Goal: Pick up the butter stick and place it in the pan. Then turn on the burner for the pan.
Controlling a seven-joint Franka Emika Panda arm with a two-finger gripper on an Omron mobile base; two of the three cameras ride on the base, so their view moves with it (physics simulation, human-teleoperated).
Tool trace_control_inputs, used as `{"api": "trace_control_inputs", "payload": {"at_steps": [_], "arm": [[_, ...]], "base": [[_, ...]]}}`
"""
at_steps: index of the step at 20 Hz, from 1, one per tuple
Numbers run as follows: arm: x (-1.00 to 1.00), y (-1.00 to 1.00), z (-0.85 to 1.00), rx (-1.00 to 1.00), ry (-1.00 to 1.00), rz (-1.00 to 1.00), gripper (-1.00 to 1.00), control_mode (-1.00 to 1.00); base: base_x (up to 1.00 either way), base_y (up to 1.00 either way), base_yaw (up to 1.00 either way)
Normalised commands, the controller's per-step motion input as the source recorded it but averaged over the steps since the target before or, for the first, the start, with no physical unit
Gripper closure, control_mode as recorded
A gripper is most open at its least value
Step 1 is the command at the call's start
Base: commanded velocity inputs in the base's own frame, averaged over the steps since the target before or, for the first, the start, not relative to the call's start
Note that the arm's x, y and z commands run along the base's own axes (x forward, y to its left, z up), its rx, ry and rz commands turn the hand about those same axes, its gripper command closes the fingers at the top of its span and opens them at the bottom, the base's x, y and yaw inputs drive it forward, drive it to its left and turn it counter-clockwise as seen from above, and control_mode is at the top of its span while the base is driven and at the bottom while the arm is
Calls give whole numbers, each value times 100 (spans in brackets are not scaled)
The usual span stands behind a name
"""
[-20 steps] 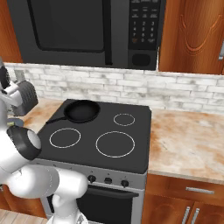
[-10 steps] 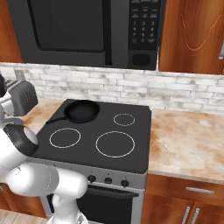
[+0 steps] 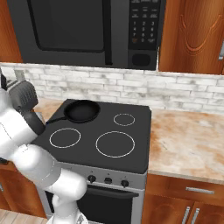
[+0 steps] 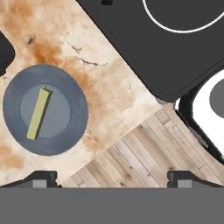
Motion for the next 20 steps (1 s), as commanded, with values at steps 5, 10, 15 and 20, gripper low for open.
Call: {"api": "trace_control_inputs", "payload": {"at_steps": [5, 10, 15, 20], "arm": [[22, 51, -23, -7, 9, -10, -100, -100], [32, 42, -20, -5, 0, -10, -100, -100], [44, 23, -24, -1, 0, -4, -100, -100], [42, 1, -35, 0, 6, 0, -100, -100]], "base": [[0, 0, 0], [0, 0, 0], [0, 0, 0], [0, 0, 0]]}}
